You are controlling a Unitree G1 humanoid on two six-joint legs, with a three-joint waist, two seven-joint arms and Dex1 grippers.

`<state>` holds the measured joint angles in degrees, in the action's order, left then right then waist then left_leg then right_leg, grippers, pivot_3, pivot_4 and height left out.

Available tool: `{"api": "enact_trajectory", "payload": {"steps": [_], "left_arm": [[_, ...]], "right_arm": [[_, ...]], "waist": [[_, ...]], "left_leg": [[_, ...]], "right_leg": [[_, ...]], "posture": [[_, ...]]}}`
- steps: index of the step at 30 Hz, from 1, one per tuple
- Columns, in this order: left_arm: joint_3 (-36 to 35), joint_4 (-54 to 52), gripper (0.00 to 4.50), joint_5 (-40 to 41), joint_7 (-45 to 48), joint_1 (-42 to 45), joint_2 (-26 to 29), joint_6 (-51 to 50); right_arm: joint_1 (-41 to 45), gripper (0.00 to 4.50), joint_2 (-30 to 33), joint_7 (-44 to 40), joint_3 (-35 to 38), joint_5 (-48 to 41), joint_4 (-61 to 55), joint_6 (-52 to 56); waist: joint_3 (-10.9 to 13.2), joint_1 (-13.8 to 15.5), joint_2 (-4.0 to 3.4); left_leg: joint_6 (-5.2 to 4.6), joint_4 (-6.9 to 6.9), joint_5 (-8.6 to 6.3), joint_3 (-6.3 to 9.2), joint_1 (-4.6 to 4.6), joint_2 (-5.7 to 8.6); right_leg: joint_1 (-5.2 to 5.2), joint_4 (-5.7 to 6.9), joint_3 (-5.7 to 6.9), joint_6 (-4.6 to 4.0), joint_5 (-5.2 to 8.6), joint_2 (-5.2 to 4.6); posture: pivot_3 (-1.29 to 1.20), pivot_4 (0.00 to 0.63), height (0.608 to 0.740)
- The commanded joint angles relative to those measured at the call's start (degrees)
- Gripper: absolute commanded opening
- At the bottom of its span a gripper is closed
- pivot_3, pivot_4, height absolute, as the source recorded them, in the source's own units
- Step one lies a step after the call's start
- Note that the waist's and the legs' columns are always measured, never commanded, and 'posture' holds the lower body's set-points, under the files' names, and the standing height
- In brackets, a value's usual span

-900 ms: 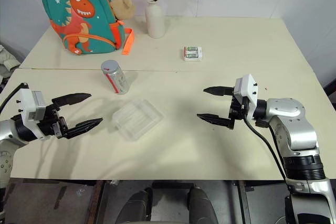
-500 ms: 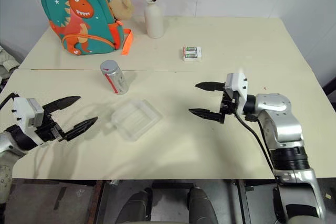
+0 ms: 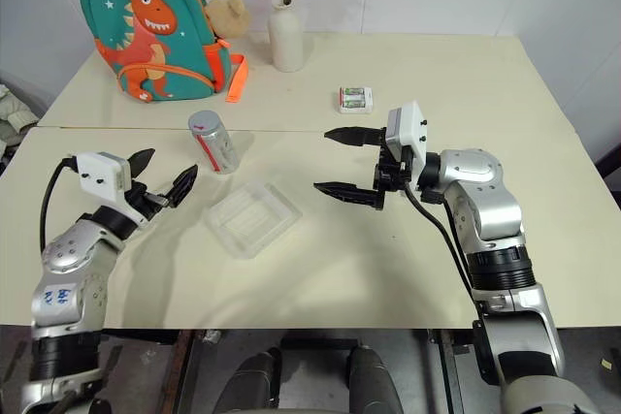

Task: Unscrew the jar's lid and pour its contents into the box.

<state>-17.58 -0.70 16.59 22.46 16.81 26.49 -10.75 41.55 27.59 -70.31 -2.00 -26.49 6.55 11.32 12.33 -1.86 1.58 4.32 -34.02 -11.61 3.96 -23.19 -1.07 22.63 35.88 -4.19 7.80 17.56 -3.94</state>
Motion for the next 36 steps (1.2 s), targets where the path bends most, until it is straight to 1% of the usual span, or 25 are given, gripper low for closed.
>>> {"api": "enact_trajectory", "payload": {"steps": [1, 6, 12, 22, 25, 26, 27, 29, 32, 33, 35, 36], "left_arm": [[1.51, 6.43, 4.45, -1.42, 1.28, 4.55, -0.01, 4.47], [3.09, 18.03, 4.45, -2.53, 4.02, 12.01, 0.22, 10.48], [4.63, 25.98, 4.45, -3.46, 5.9, 17.04, -0.15, 14.22], [6.46, 39.61, 4.45, -6.54, 3.94, 24.24, -2.14, 21.28], [6.08, 43.83, 4.45, -6.66, 3.39, 26.5, -2.66, 23.11], [6.09, 44.76, 4.05, -6.79, 3.3, 26.98, -2.82, 23.56], [6.16, 45.56, 3.84, -6.86, 3.41, 27.39, -2.99, 24.01], [6.26, 46.29, 3.26, -6.93, 3.47, 27.79, -3.4, 24.63], [6.16, 46.11, 2.26, -6.56, 4.02, 27.74, -3.79, 25.16], [6.06, 45.65, 2.0, -6.46, 4.16, 27.44, -3.68, 25.12], [5.72, 43.7, 2.0, -5.95, 4.78, 26.39, -3.32, 24.92], [5.15, 41.07, 2.0, -4.41, 6.24, 25.36, -3.29, 24.53]], "right_arm": [[0.49, 4.5, -0.69, 1.18, 0.69, -1.04, -3.4, -0.09], [-0.72, 4.5, -1.26, 2.6, 0.83, -1.22, -5.25, 0.39], [-1.98, 4.5, -2.03, 4.55, 0.95, -1.51, -7.55, 0.72], [-3.48, 4.5, -2.56, 6.84, 1.06, -2.12, -10.05, 1.49], [-3.5, 4.5, -2.63, 7.14, 1.0, -2.23, -10.23, 1.59], [-3.57, 4.5, -2.65, 7.25, 0.96, -2.27, -10.36, 1.63], [-3.61, 4.5, -2.68, 7.33, 0.93, -2.28, -10.42, 1.65], [-3.8, 4.5, -2.78, 7.62, 0.85, -2.32, -10.72, 1.71], [-4.07, 4.5, -2.85, 8.01, 0.76, -2.44, -11.05, 1.75], [-4.15, 4.5, -2.87, 8.12, 0.73, -2.47, -11.12, 1.8], [-4.42, 4.5, -2.82, 8.22, 0.65, -2.43, -11.29, 1.87], [-4.53, 4.5, -2.78, 8.38, 0.6, -2.45, -11.52, 2.06]], "waist": [[0.0, 0.18, 0.0], [0.0, 0.26, 0.0], [0.0, 0.17, 0.0], [0.0, 0.26, 0.01], [0.0, 0.24, 0.01], [0.0, 0.23, 0.01], [0.0, 0.17, 0.01], [0.0, 0.17, 0.01], [0.0, 0.23, 0.01], [0.0, 0.23, 0.01], [0.0, 0.21, 0.01], [0.0, 0.18, 0.01]], "left_leg": [[0.0, 0.01, 0.0, 0.0, 0.0, 0.0], [0.0, -0.01, 0.0, 0.0, -0.03, 0.01], [0.0, 0.0, 0.0, 0.0, -0.03, 0.01], [0.0, -0.02, 0.0, 0.0, -0.04, 0.02], [0.0, -0.02, 0.0, 0.0, -0.04, 0.01], [0.0, -0.02, 0.0, 0.0, -0.04, 0.01], [0.01, -0.02, 0.0, 0.0, -0.04, 0.01], [0.01, -0.02, 0.0, 0.0, -0.05, 0.01], [0.0, -0.02, 0.0, 0.0, -0.05, 0.01], [0.01, -0.02, 0.0, 0.0, -0.05, 0.01], [0.01, -0.02, 0.0, 0.0, -0.05, 0.01], [0.01, -0.02, 0.0, 0.0, -0.05, 0.01]], "right_leg": [[0.01, 0.01, 0.0, 0.0, 0.0, 0.01], [0.0, -0.01, 0.0, 0.04, -0.02, 0.0], [0.01, 0.0, 0.0, 0.04, -0.02, 0.01], [0.01, 0.03, 0.0, 0.07, -0.04, 0.01], [0.02, 0.02, 0.0, 0.08, -0.04, 0.02], [0.02, 0.03, 0.0, 0.08, -0.04, 0.02], [0.02, 0.03, 0.0, 0.08, -0.04, 0.03], [0.02, 0.03, 0.0, 0.08, -0.04, 0.02], [0.02, 0.03, 0.0, 0.08, -0.04, 0.02], [0.02, 0.03, 0.0, 0.09, -0.04, 0.02], [0.02, 0.03, 0.0, 0.09, -0.04, 0.02], [0.02, 0.04, 0.0, 0.09, -0.04, 0.03]], "posture": [[0.0, 0.15, 0.74], [0.0, 0.15, 0.74], [0.0, 0.15, 0.74], [0.0, 0.15, 0.74], [0.0, 0.15, 0.74], [0.0, 0.15, 0.74], [0.0, 0.15, 0.74], [0.0, 0.15, 0.74], [0.0, 0.15, 0.74], [0.0, 0.15, 0.74], [0.0, 0.15, 0.74], [0.0, 0.15, 0.74]]}}
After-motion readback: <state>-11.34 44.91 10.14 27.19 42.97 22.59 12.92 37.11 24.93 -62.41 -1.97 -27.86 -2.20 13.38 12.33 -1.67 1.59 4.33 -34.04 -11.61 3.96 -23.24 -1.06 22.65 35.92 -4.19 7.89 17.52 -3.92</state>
